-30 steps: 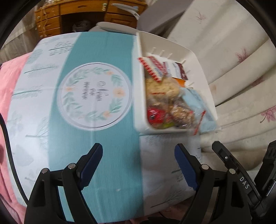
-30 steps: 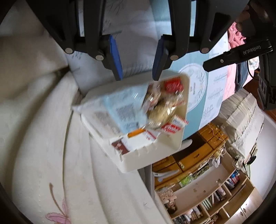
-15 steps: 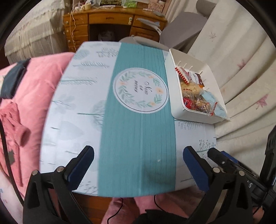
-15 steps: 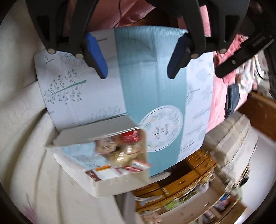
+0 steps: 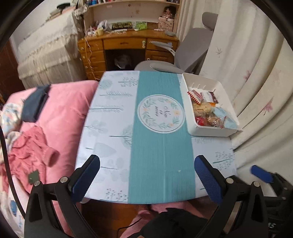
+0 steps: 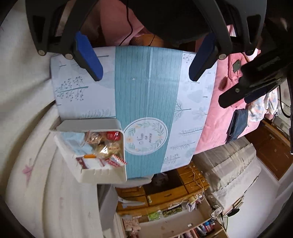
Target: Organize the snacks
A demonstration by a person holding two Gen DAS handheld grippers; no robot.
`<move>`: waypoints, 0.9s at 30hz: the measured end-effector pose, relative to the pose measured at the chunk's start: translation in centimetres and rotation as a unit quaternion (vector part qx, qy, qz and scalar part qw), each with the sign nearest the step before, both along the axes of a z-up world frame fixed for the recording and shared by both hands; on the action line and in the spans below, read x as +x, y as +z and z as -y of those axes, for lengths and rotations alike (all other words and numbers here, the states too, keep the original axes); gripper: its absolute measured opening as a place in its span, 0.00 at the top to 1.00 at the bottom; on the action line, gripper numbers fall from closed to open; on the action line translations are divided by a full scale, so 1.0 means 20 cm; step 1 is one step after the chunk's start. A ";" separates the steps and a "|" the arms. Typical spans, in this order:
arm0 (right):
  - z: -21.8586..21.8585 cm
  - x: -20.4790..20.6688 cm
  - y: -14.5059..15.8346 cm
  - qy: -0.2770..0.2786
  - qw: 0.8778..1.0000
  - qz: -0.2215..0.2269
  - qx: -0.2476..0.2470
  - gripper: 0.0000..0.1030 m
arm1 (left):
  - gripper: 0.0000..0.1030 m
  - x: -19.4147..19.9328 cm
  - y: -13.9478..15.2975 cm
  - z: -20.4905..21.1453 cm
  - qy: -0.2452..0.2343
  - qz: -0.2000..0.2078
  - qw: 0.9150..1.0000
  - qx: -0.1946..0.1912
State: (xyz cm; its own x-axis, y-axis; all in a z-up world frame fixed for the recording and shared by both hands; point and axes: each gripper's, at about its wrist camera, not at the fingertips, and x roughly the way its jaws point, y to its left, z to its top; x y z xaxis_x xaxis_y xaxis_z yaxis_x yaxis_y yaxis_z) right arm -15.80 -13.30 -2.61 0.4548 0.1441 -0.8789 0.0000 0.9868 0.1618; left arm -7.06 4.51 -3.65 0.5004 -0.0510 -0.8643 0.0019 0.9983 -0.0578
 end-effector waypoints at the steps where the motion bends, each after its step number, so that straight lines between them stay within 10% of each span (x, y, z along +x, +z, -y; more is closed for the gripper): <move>1: 0.01 -0.03 0.02 -0.005 1.000 0.005 -0.002 0.07 | 0.01 -0.01 0.02 0.01 0.000 0.006 1.000 0.010; 27: -0.02 -0.11 0.05 -0.036 0.999 0.033 -0.026 0.00 | 0.01 -0.06 0.02 0.05 0.008 0.014 1.000 0.012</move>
